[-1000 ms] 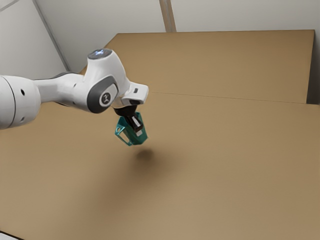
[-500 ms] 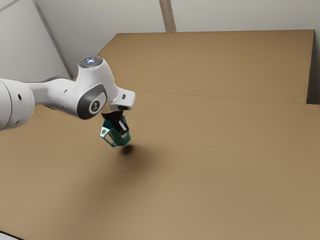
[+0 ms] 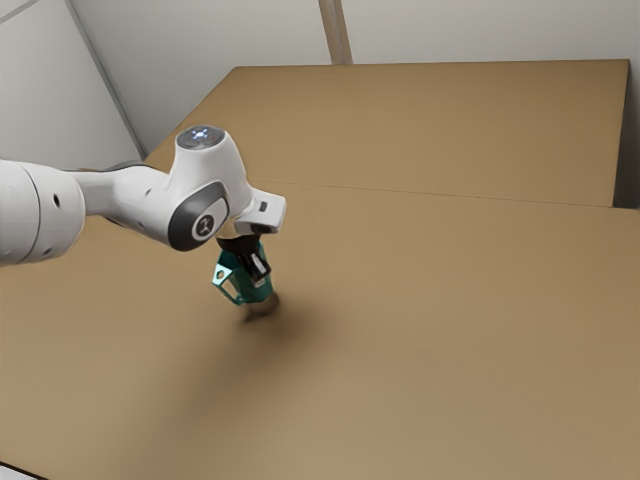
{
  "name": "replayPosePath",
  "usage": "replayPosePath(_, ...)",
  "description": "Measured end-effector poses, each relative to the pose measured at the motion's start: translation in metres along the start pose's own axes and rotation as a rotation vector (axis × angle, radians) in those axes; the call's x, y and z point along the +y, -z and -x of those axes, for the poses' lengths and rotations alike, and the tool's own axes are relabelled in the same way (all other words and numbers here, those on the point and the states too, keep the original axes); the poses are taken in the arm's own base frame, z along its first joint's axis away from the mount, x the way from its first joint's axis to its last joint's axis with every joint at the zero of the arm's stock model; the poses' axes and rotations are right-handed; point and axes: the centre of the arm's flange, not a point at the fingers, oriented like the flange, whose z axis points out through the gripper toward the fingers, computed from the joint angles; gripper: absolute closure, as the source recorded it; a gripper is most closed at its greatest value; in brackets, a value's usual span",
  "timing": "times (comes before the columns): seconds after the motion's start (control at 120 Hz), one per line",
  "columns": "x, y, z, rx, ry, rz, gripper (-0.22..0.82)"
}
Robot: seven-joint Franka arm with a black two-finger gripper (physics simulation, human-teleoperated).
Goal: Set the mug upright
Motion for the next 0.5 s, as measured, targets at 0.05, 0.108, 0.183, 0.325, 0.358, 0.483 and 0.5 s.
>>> replayPosePath(0.05,-0.0012,-0.0013,0.0014,-0.002,0.005,0.001,0.78)
replayPosePath(0.108,-0.0016,-0.0024,0.0023,-0.004,0.009,0.002,0.78)
replayPosePath(0.183,-0.0005,-0.0045,0.0033,-0.006,0.012,0.004,0.77)
replayPosePath(0.325,0.0010,-0.0049,0.0031,-0.002,0.012,0.009,0.70)
replayPosePath(0.358,0.0011,-0.0049,0.0030,-0.001,0.011,0.009,0.69)
replayPosePath(0.483,0.0010,-0.0050,0.0029,0.000,0.010,0.011,0.62)
replayPosePath(0.5,0.0009,-0.0050,0.0029,0.001,0.010,0.011,0.60)
